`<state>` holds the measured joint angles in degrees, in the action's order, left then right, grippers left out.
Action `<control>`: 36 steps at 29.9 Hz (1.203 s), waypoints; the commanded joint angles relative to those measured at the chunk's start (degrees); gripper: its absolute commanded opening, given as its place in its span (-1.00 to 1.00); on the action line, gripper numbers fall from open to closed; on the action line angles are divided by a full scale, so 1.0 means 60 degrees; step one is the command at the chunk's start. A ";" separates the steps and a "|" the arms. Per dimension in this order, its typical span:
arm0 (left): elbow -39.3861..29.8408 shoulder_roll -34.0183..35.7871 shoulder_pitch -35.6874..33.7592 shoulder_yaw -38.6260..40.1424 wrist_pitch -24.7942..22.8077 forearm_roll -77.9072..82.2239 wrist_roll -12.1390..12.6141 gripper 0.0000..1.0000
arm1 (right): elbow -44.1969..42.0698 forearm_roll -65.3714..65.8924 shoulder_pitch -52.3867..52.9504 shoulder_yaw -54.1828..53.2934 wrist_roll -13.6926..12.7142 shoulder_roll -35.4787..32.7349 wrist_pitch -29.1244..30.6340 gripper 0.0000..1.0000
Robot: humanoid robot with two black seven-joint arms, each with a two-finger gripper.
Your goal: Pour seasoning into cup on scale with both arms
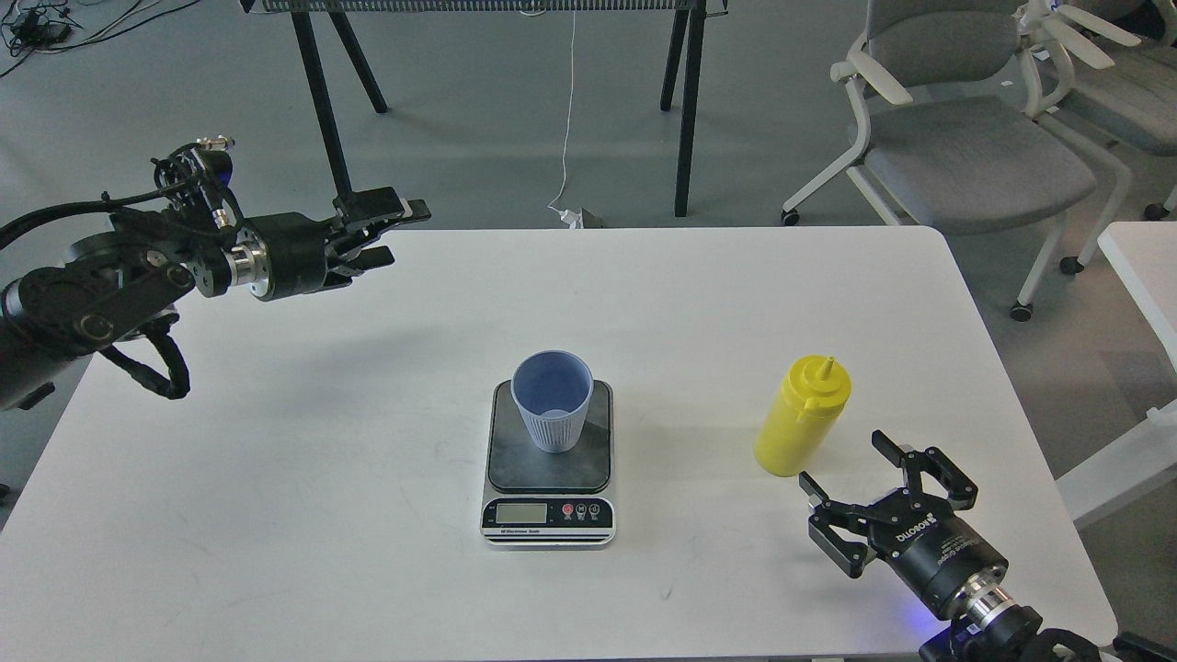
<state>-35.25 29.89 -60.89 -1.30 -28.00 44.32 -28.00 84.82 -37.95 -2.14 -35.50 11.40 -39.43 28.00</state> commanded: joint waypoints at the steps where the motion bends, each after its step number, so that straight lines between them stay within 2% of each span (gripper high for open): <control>1: 0.0000 0.0043 -0.0120 0.0027 0.0000 0.0011 0.0000 0.99 | 0.0672 -0.0002 -0.0478 -0.0132 0.0033 -0.1042 0.0000 0.94; 5: 0.0000 0.0043 -0.0134 0.0027 0.0000 0.0011 0.0000 0.99 | 0.0629 -0.0031 -0.0874 -0.0308 0.0281 -0.2141 0.0000 0.94; 10: 0.0000 -0.0016 -0.0120 0.0129 0.0000 -0.0018 0.0000 0.99 | 0.0468 -0.0076 -0.0875 -0.0643 0.1028 -0.3475 0.0000 0.94; 15: 0.0000 -0.0045 -0.0149 0.0159 0.0000 -0.0121 0.0000 0.99 | 0.0234 -0.0105 -0.0525 -0.2005 0.1029 -0.3696 0.0000 0.93; 20: 0.0000 -0.0060 -0.0062 0.0656 0.0000 -0.0106 0.0000 0.99 | -0.0073 -0.0061 0.1465 -0.1994 0.0971 -0.3681 0.0000 0.93; 23: 0.0000 -0.0002 -0.0047 0.0803 0.0000 -0.0150 0.0000 0.99 | -0.0775 -0.0032 0.2753 -0.1467 0.0956 -0.3361 0.0000 0.93; 30: 0.0015 0.0277 0.0012 0.0994 0.0000 -0.0458 0.0000 0.99 | -0.3220 0.0451 0.6372 0.1152 0.0941 -0.1487 0.0000 0.93; 36: 0.0015 0.0613 0.0027 0.1082 0.0000 -0.1452 0.0000 0.99 | -0.4876 0.0729 0.7532 0.1874 0.0956 -0.0066 0.0000 0.93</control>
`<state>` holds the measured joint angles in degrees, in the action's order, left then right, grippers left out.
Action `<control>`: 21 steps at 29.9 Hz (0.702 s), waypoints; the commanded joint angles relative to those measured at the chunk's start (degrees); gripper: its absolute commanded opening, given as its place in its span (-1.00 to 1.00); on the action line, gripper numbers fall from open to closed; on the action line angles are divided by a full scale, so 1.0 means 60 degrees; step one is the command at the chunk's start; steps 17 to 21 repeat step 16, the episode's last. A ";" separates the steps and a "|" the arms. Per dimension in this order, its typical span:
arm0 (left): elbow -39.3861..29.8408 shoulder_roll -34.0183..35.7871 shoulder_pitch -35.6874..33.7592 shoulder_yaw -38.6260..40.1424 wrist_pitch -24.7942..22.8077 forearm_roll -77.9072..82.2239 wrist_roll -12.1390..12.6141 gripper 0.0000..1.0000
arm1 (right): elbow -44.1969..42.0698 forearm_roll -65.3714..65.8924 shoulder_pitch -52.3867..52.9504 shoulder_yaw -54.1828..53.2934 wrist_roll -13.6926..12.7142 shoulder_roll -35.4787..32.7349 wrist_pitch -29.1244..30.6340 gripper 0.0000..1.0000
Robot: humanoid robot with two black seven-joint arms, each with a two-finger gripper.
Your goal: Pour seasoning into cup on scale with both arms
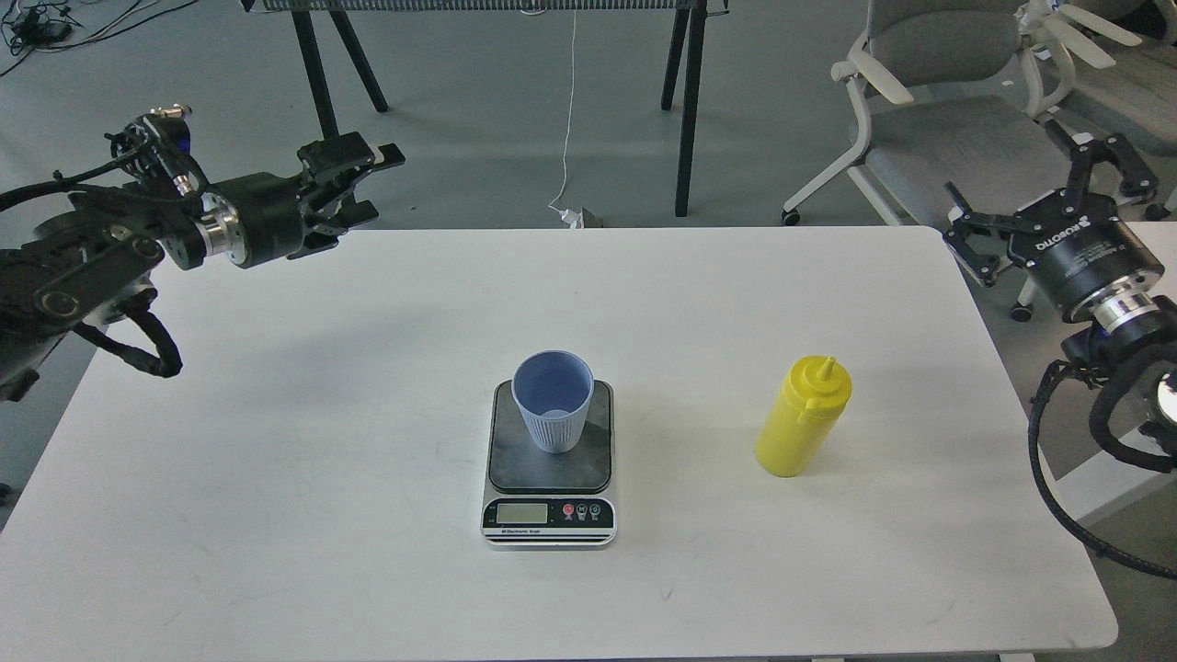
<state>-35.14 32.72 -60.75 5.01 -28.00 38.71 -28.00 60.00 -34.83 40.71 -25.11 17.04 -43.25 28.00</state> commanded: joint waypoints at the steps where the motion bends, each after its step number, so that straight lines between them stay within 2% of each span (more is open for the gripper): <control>1: 0.0012 0.0157 -0.0012 0.0029 0.0000 -0.0635 0.0000 0.99 | -0.1017 0.0398 0.0509 0.0157 0.0016 0.0834 0.0000 0.93; 7: 0.0056 0.0201 -0.0012 0.0249 0.0000 -0.0739 0.0000 0.99 | -0.2016 0.1454 0.0935 0.0084 0.0060 0.1803 0.0000 0.93; 21: 0.0056 0.0114 0.0002 0.0278 0.0000 -0.0754 0.0000 0.99 | -0.2016 0.1469 0.0935 0.0055 0.0162 0.1847 0.0000 0.93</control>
